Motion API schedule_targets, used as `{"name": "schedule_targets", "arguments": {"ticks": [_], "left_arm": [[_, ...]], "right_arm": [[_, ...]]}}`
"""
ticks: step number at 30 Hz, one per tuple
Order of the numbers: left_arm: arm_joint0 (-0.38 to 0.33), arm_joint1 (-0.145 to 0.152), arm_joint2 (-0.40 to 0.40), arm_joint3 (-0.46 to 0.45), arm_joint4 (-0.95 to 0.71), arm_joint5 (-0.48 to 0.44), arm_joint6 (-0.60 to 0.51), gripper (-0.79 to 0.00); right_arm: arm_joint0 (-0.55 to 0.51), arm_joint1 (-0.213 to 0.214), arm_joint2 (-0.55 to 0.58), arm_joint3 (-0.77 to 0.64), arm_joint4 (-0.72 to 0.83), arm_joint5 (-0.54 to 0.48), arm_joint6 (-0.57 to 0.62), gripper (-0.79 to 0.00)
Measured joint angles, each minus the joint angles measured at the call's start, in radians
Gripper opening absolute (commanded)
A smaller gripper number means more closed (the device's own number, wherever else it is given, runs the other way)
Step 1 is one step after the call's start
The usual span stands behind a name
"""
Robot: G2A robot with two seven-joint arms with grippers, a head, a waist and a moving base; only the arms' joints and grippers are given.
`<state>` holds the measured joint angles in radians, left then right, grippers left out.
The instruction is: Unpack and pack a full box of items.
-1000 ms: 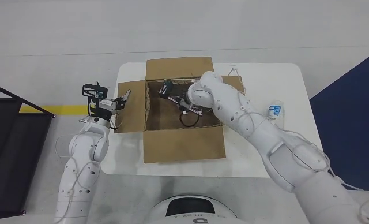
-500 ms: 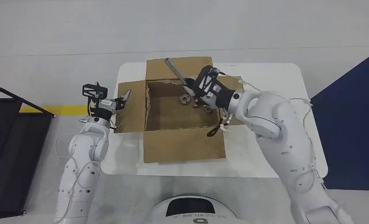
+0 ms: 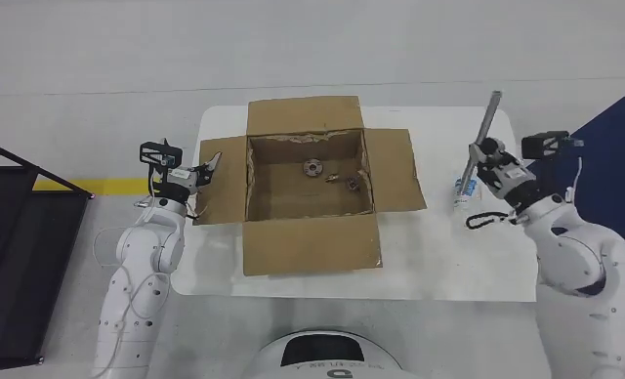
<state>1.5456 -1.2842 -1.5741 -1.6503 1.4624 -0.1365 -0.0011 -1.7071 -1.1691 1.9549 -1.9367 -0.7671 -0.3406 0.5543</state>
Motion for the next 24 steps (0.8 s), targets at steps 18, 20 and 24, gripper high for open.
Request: {"name": "schedule_targets", "arguments": {"ticks": [18, 20, 24], "left_arm": [[0.0, 0.0, 0.0, 0.0, 0.0, 0.0, 0.0, 0.0], [0.0, 0.0, 0.0, 0.0, 0.0, 0.0, 0.0, 0.0], [0.0, 0.0, 0.0, 0.0, 0.0, 0.0, 0.0, 0.0]], "right_arm": [[0.103, 0.028, 0.02, 0.353, 0.093, 0.229, 0.422, -0.785], [0.116, 0.032, 0.021, 0.378, 0.089, 0.233, 0.428, -0.785], [0.132, 0.038, 0.028, 0.426, 0.087, 0.274, 0.441, -0.785]]}}
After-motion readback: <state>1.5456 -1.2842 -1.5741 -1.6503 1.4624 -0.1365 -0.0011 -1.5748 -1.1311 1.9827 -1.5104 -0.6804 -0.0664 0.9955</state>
